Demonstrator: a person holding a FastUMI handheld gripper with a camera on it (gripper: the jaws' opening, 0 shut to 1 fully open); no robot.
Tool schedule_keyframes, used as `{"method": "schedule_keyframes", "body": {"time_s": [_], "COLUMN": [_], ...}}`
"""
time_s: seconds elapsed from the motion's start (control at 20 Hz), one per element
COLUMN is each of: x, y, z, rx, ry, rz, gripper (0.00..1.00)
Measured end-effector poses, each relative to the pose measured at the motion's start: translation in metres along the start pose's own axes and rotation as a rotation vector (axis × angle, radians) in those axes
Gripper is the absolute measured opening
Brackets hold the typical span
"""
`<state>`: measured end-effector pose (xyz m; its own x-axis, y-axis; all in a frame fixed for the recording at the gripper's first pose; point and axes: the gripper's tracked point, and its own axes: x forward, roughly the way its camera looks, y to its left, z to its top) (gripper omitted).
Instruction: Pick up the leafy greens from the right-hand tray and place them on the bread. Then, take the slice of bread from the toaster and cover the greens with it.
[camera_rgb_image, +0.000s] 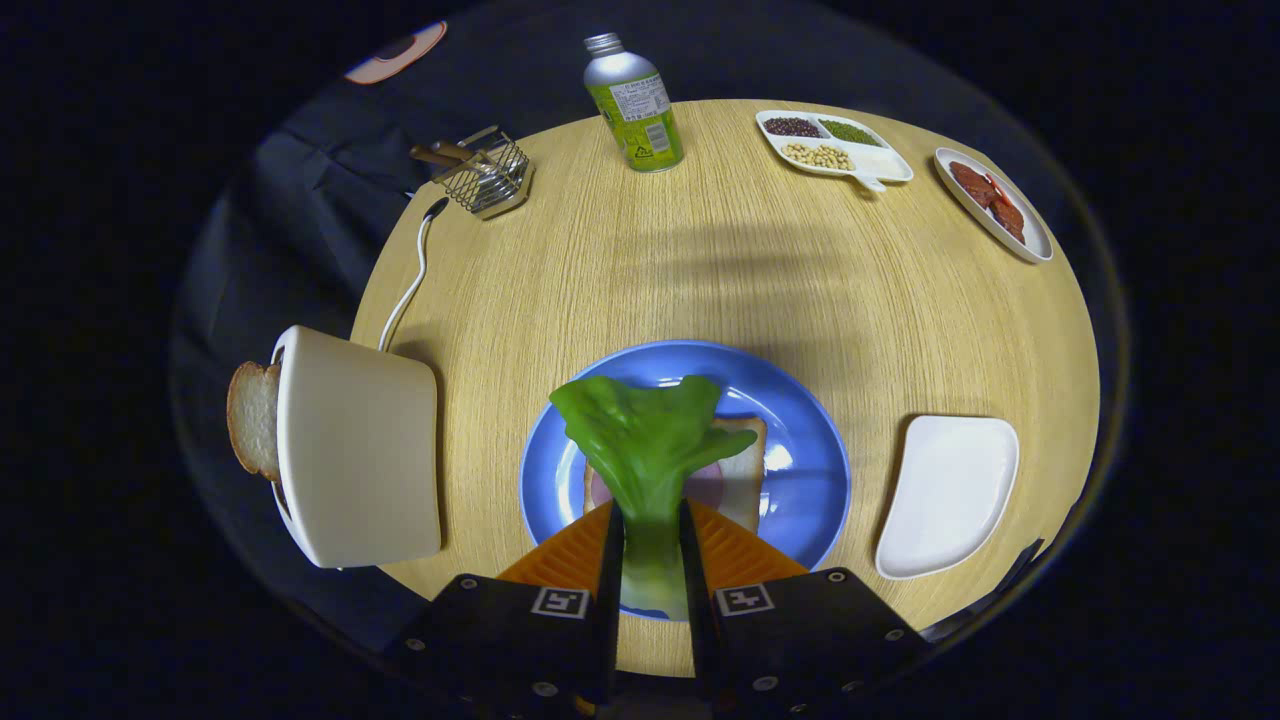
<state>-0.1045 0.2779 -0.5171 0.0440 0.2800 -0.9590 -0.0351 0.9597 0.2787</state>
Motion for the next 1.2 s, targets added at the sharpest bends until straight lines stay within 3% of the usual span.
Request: {"method": "schedule_keyframes", "body": {"time_s": [0.25, 0.6, 0.85, 1.2], "x": [0.007, 0.011, -0.019, -0.093], "y": [0.011, 0.002, 0.022, 0.086], "z": [0.000, -0.001, 0.012, 0.051], "rx": [0.023, -0.010, 0.023, -0.027], "ry": [0.015, 0.031, 0.004, -0.094], "rz": [-0.024, -0.132, -0.078, 0.033], "gripper": [0.43, 0.47, 0.52, 0.74]}}
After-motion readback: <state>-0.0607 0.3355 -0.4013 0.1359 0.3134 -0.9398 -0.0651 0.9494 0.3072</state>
